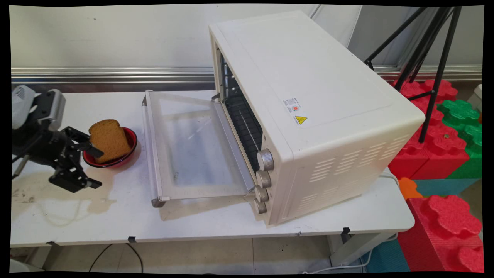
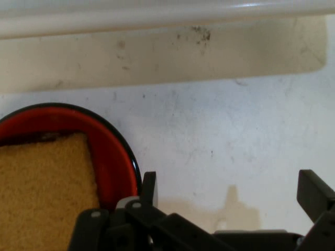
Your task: Close the oven
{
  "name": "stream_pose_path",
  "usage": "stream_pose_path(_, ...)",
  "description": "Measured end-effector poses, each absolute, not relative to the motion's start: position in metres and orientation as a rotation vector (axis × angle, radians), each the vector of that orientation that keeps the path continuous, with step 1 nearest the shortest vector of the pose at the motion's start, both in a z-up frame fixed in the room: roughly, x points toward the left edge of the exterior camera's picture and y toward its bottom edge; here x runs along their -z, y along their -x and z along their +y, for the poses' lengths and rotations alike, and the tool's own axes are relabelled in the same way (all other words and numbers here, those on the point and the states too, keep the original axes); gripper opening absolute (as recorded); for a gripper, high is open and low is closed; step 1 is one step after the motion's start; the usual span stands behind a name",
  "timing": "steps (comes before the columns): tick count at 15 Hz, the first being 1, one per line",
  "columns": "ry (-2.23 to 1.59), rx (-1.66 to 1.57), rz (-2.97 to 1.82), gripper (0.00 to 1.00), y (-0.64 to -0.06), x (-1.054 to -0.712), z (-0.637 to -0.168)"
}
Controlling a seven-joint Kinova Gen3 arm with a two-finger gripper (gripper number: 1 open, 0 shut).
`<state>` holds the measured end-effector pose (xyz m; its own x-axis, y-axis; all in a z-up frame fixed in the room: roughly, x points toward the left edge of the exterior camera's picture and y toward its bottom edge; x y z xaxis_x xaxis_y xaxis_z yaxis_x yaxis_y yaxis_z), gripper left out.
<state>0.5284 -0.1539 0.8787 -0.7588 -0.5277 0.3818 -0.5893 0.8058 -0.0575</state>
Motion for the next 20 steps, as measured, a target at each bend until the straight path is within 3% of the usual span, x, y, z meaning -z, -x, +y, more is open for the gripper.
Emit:
stream_pose_path(3,-0.849,-0.241,-2.638,1.00,-0.525,-0.872,-0.160)
stream_pose_path(4,-0.849,-0.240,-2.636,0.00,-0.524,-0.869,-0.163)
stream_pose_path(20,-0.835,-0.300,-2.545,0.00,-0.499,-0.848,-0.202)
